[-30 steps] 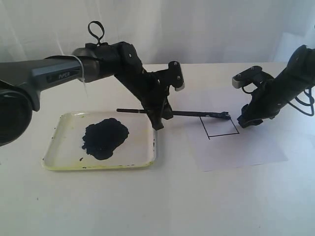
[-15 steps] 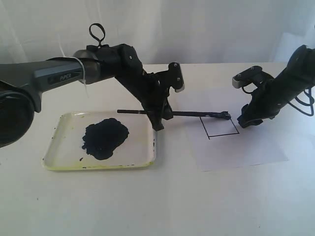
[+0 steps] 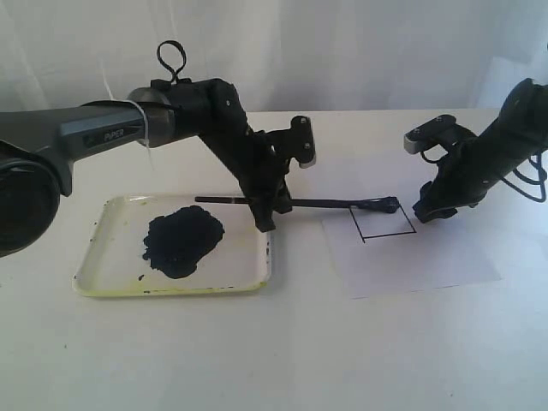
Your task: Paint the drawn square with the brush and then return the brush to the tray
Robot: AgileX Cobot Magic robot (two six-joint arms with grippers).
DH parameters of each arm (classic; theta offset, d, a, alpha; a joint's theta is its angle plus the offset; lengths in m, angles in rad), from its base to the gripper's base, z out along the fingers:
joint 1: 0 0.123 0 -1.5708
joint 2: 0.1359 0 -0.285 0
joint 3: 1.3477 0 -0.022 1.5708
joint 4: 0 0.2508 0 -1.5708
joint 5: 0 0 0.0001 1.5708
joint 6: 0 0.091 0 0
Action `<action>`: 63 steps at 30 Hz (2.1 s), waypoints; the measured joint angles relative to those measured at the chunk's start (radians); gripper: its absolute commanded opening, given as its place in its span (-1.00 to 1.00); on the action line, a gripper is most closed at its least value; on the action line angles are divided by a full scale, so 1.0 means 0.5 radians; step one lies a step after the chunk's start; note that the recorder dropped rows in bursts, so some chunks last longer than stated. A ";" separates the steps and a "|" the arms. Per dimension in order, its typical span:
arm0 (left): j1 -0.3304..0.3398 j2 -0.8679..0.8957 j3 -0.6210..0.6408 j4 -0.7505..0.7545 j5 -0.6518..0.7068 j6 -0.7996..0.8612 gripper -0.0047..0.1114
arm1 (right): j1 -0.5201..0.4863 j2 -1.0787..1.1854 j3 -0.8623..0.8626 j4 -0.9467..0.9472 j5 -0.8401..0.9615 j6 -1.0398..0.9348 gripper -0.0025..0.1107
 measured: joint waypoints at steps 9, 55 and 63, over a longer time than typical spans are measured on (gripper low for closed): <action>0.000 -0.004 0.000 0.224 0.041 -0.164 -0.92 | 0.000 0.000 0.000 0.000 0.000 0.000 -0.12; -0.003 -0.175 0.000 0.330 0.266 -0.387 -0.92 | 0.000 0.000 0.000 0.000 -0.004 0.000 -0.12; -0.065 -0.151 0.000 0.195 0.198 -0.287 -0.92 | 0.000 0.000 0.000 0.000 -0.004 0.000 -0.12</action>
